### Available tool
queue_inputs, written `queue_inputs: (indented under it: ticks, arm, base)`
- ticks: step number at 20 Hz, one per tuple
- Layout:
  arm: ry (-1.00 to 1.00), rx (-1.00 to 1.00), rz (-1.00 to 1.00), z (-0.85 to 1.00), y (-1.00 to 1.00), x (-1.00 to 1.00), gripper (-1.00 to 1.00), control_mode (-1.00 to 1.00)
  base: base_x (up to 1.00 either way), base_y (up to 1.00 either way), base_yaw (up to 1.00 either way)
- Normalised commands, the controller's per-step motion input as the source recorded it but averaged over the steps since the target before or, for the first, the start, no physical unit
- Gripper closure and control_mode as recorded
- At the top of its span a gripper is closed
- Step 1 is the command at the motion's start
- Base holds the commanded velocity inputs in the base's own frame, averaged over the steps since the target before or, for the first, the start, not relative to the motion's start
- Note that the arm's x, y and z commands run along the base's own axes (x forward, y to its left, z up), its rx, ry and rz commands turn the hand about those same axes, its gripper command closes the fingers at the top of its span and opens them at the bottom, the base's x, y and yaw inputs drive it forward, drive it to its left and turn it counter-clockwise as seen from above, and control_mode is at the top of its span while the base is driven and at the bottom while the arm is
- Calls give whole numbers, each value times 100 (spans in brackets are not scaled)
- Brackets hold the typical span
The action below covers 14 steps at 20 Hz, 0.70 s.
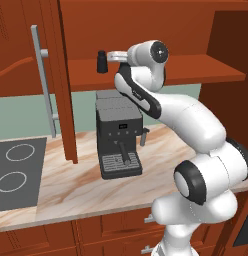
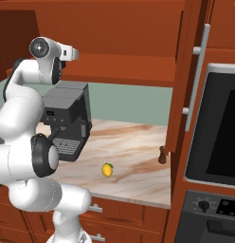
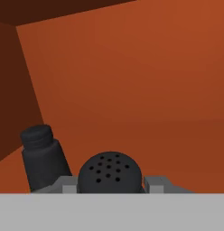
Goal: There are various items on the counter. Only move the condiments/shakers into the cabinet.
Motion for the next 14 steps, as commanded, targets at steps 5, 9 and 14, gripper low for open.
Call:
queue_inputs:
  ticks: [5, 9, 14]
  arm:
    - [0, 0, 0, 0, 0, 29, -100, -100]
    - [-2, 0, 0, 0, 0, 10, -100, -100]
    - [-2, 0, 0, 13, 0, -3, -100, -100]
  base:
    - [0, 0, 0]
    - [0, 0, 0]
    - [0, 0, 0]
